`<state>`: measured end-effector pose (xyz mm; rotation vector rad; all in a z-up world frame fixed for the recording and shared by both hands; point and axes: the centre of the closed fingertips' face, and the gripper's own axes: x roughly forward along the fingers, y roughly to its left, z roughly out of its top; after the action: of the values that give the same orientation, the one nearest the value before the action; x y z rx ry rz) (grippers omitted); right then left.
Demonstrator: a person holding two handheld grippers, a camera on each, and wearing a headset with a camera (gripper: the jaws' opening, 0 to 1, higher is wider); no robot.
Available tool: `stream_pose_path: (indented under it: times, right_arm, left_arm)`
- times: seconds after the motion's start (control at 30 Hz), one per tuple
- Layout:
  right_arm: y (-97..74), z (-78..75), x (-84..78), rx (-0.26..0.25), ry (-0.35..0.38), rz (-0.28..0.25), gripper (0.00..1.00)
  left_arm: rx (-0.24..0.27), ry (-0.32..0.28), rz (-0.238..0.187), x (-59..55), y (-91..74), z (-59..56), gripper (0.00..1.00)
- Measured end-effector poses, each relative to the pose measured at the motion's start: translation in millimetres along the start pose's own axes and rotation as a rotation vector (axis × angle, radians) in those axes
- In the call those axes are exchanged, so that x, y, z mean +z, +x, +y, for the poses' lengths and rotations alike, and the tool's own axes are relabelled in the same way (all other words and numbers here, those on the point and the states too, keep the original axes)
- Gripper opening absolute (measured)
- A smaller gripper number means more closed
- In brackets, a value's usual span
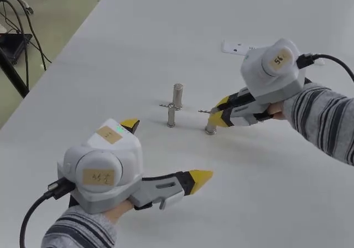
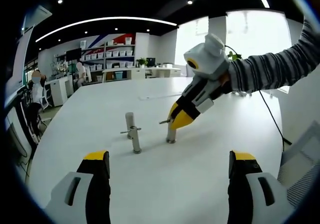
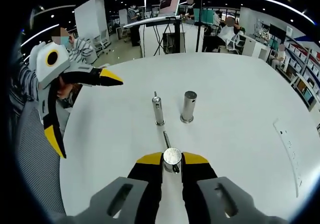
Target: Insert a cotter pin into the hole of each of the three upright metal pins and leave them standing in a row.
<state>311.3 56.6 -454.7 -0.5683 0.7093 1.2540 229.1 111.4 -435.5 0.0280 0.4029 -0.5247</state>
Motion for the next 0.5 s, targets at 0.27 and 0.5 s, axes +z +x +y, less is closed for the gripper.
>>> stream_pose_path:
  times: [0.27, 0.5]
  right_arm:
    - [-0.2, 1.7, 0.7, 0.004, 0.004, -0.008, 0.09]
    - [-0.4, 1.7, 0.9, -0.004, 0.017, -0.015, 0.09]
  left_arm:
    - [0.0, -0.002, 0.008, -1.9, 0.4, 0.4, 0.99]
    - [0.001, -0.003, 0.012, -3.3, 1.0, 1.2, 0.99]
